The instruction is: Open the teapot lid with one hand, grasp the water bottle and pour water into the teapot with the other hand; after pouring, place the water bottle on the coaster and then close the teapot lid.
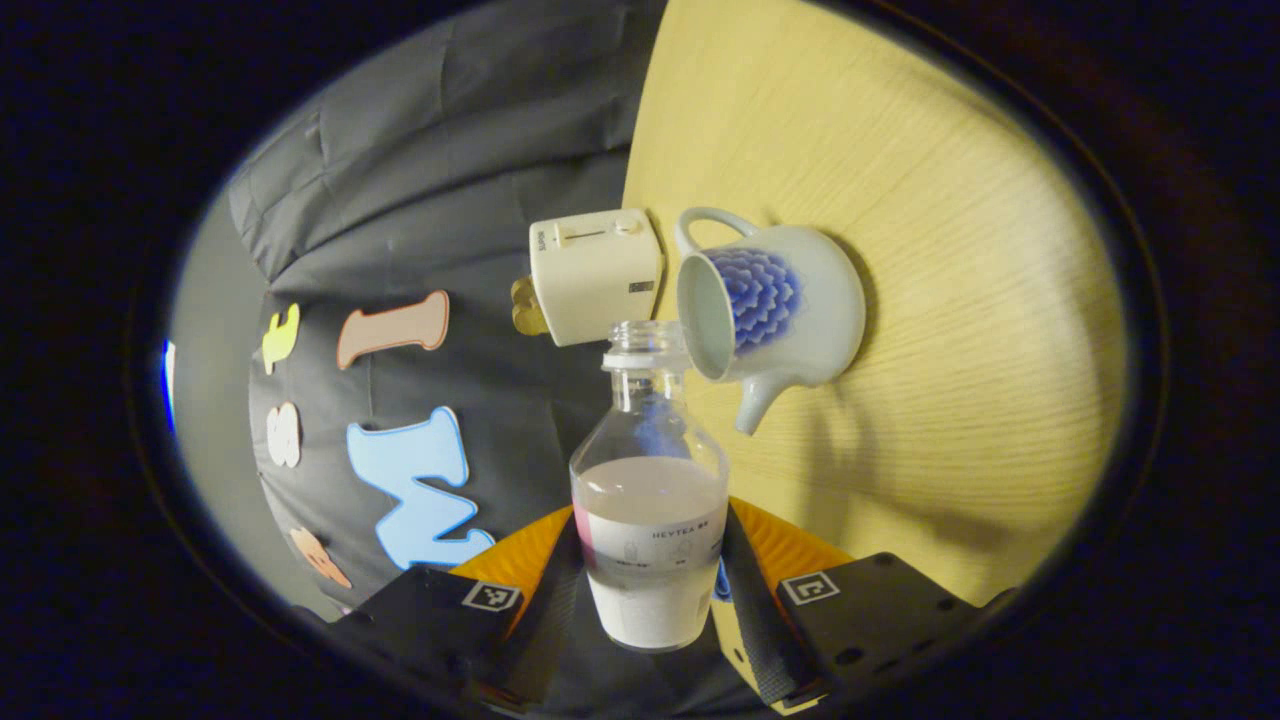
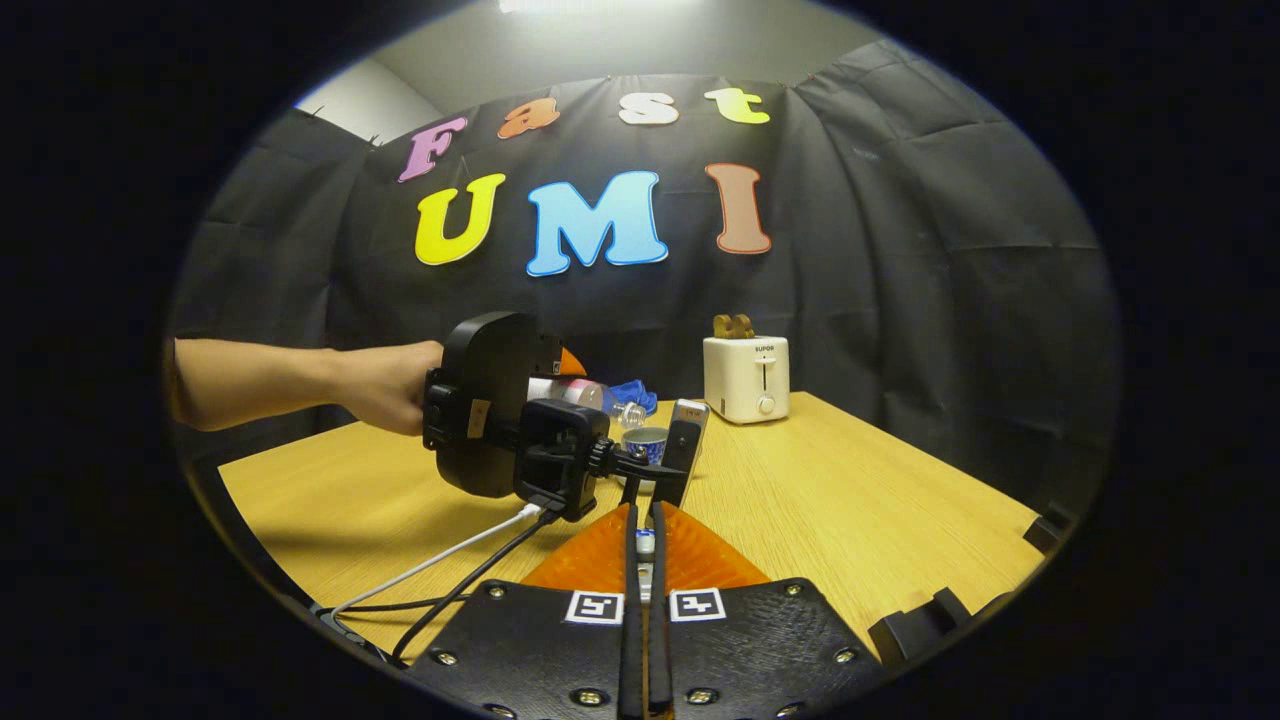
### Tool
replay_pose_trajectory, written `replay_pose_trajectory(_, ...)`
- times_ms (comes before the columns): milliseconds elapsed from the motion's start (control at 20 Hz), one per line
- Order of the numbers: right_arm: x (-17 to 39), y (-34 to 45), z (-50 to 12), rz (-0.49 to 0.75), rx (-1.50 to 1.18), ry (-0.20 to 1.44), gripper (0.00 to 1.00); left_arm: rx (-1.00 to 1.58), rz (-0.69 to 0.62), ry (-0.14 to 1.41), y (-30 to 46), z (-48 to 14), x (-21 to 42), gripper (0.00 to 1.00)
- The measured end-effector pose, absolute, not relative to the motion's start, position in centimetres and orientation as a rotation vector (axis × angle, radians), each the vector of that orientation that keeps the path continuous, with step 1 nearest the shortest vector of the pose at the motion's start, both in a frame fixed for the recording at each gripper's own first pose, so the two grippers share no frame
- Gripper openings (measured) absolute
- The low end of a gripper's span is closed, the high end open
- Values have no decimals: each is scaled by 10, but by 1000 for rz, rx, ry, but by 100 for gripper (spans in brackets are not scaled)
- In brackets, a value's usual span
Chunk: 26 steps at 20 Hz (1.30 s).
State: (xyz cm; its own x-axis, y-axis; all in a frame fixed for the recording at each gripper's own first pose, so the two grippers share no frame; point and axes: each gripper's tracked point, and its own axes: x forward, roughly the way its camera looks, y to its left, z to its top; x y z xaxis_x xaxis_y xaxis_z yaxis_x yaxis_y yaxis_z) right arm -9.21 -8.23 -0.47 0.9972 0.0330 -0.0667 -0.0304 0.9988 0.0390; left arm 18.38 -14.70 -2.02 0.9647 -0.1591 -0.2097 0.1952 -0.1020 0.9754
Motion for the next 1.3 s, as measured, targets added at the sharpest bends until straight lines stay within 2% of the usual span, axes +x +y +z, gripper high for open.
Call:
replay_pose_trajectory(400, -82, -76, 26, 48, 21, 5, 2, 1063, -205, 29, -81, -1, 163, 87)
replay_pose_trajectory(650, -44, -64, 35, 68, -23, -8, 2, 547, -61, 54, -1, 6, 128, 87)
replay_pose_trajectory(850, -9, -52, 31, 85, -4, 1, 2, 221, -34, 53, 31, 5, 116, 87)
replay_pose_trajectory(950, 3, -49, 29, 87, 4, 2, 2, 117, 31, 36, 57, 9, 123, 86)
replay_pose_trajectory(1100, 14, -50, 24, 80, 15, 14, 2, -2, 57, 50, 82, 7, 136, 86)
replay_pose_trajectory(1300, 22, -54, 17, 76, 26, 31, 2, 20, 57, 56, 89, 8, 156, 86)
